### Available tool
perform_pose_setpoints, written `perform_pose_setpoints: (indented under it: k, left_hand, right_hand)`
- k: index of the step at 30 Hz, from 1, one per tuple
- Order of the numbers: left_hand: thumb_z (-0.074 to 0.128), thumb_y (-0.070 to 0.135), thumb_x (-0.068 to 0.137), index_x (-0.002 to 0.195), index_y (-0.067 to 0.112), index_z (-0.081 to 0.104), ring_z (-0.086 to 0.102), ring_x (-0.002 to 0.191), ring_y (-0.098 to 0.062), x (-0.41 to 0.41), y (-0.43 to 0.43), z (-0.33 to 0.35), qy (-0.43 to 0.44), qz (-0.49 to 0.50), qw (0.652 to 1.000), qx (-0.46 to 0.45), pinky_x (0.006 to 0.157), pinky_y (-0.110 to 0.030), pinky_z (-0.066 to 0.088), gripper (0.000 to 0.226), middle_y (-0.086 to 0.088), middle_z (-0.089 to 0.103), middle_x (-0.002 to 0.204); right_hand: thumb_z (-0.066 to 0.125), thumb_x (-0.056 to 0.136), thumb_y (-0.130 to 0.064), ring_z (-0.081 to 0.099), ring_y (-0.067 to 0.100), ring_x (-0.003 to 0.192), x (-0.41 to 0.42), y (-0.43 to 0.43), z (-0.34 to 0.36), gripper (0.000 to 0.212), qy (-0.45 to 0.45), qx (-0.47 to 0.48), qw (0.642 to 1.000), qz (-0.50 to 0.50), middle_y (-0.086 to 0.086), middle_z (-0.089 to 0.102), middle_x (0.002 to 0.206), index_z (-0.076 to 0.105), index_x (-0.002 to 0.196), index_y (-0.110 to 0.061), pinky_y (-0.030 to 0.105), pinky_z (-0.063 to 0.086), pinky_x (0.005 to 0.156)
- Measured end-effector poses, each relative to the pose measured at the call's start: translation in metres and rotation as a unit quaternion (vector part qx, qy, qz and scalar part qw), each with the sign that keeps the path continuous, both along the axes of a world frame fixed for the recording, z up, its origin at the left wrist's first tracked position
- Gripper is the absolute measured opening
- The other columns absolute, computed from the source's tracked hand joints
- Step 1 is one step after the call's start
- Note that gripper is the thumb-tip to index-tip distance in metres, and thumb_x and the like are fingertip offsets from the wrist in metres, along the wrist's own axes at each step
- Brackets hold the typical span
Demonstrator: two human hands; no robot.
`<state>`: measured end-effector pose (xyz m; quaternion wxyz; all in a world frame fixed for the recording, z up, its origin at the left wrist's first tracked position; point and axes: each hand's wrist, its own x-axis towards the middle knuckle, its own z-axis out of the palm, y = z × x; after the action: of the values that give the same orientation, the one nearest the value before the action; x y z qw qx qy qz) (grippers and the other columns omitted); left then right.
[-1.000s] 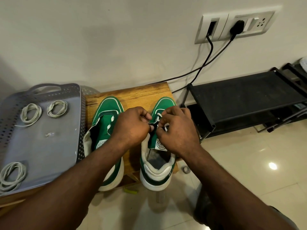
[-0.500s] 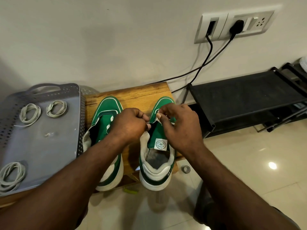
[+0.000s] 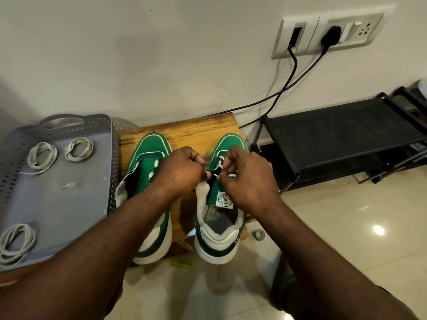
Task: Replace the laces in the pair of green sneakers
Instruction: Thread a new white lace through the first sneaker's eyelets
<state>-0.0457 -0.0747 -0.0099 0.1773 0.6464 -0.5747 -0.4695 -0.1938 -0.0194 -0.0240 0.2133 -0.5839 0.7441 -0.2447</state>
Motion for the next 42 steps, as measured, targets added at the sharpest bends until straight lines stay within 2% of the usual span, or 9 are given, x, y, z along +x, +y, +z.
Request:
perform_pose_setpoints:
  k: [7, 16, 20, 23, 25, 28, 32, 37, 42]
  left_hand:
    - [0.086, 0.011, 0.079, 0.094, 0.024, 0.060, 0.074, 0.087, -0.027, 0.002, 0.003, 0.000, -0.013, -0.026, 0.998, -0.047, 0.080, -0.057, 0.062, 0.032, -0.003, 0.076, 0.089]
    - [0.090, 0.017, 0.076, 0.097, 0.032, 0.055, 0.071, 0.072, -0.005, -0.001, 0.012, 0.009, -0.068, -0.120, 0.975, -0.174, 0.070, -0.036, 0.060, 0.043, 0.009, 0.074, 0.079]
    - [0.087, 0.017, 0.077, 0.096, 0.028, 0.064, 0.071, 0.079, -0.011, 0.000, 0.010, 0.011, -0.061, -0.087, 0.986, -0.126, 0.077, -0.041, 0.061, 0.032, 0.006, 0.074, 0.083]
    - [0.083, 0.017, 0.081, 0.092, 0.026, 0.074, 0.071, 0.083, -0.017, 0.001, 0.007, 0.012, -0.074, -0.093, 0.990, -0.072, 0.085, -0.048, 0.061, 0.017, 0.004, 0.074, 0.085]
    - [0.081, 0.017, 0.083, 0.091, 0.025, 0.077, 0.073, 0.085, -0.019, 0.002, 0.006, 0.013, -0.071, -0.106, 0.991, -0.043, 0.086, -0.049, 0.062, 0.012, 0.004, 0.076, 0.086]
    - [0.082, 0.019, 0.085, 0.088, 0.020, 0.080, 0.076, 0.086, -0.024, 0.002, 0.007, 0.015, -0.029, -0.097, 0.995, -0.005, 0.086, -0.049, 0.063, 0.004, -0.001, 0.079, 0.085]
    - [0.071, 0.019, 0.098, 0.097, 0.002, 0.076, 0.077, 0.086, -0.035, 0.001, 0.006, 0.013, 0.072, 0.010, 0.995, 0.065, 0.074, -0.042, 0.066, 0.018, -0.018, 0.078, 0.093]
    - [0.070, 0.024, 0.099, 0.087, 0.008, 0.074, 0.074, 0.092, -0.039, -0.003, 0.008, -0.004, 0.022, 0.008, 0.999, 0.028, 0.087, -0.057, 0.062, 0.020, -0.019, 0.076, 0.090]
    - [0.063, 0.026, 0.103, 0.094, 0.013, 0.068, 0.073, 0.089, -0.030, 0.003, -0.004, -0.003, -0.100, -0.046, 0.993, -0.046, 0.087, -0.050, 0.061, 0.017, -0.012, 0.074, 0.093]
  right_hand:
    - [0.074, 0.089, -0.026, 0.061, 0.018, 0.094, 0.004, 0.002, 0.009, 0.029, 0.023, 0.021, 0.999, -0.013, -0.009, 0.063, 0.088, 0.046, 0.085, -0.033, 0.049, 0.051, 0.098]
    - [0.077, 0.085, -0.012, 0.067, 0.010, 0.077, 0.002, 0.000, -0.009, 0.031, -0.118, -0.044, 0.989, -0.077, -0.007, 0.066, 0.074, 0.053, 0.074, -0.028, 0.044, 0.063, 0.072]
    - [0.078, 0.086, -0.021, 0.063, 0.010, 0.099, -0.001, -0.001, -0.010, 0.029, -0.107, -0.050, 0.993, -0.019, -0.014, 0.066, 0.087, 0.054, 0.081, -0.035, 0.050, 0.057, 0.090]
    - [0.077, 0.084, -0.030, 0.048, 0.013, 0.119, -0.005, 0.002, -0.004, 0.029, 0.013, 0.024, 0.998, 0.061, -0.018, 0.063, 0.104, 0.053, 0.095, -0.041, 0.052, 0.039, 0.106]
    - [0.076, 0.086, -0.028, 0.046, 0.014, 0.120, -0.005, 0.003, -0.005, 0.029, 0.049, 0.010, 0.998, 0.047, -0.017, 0.063, 0.106, 0.052, 0.096, -0.042, 0.050, 0.037, 0.108]
    - [0.077, 0.086, -0.020, 0.052, 0.012, 0.111, -0.001, 0.002, -0.010, 0.031, -0.005, -0.031, 1.000, -0.001, -0.016, 0.065, 0.098, 0.054, 0.086, -0.041, 0.049, 0.043, 0.104]
    - [0.082, 0.083, -0.016, 0.054, 0.011, 0.105, 0.001, 0.000, -0.016, 0.035, -0.042, -0.073, 0.996, -0.009, -0.018, 0.061, 0.092, 0.058, 0.083, -0.041, 0.054, 0.051, 0.097]
    - [0.080, 0.085, -0.019, 0.050, 0.010, 0.112, -0.001, -0.002, -0.018, 0.037, -0.027, -0.037, 0.998, 0.031, -0.019, 0.064, 0.092, 0.058, 0.102, -0.042, 0.045, 0.042, 0.103]
    - [0.078, 0.086, -0.021, 0.043, 0.014, 0.121, -0.002, -0.003, -0.016, 0.045, 0.033, -0.023, 0.998, 0.055, -0.017, 0.067, 0.110, 0.056, 0.119, -0.043, 0.046, 0.037, 0.102]
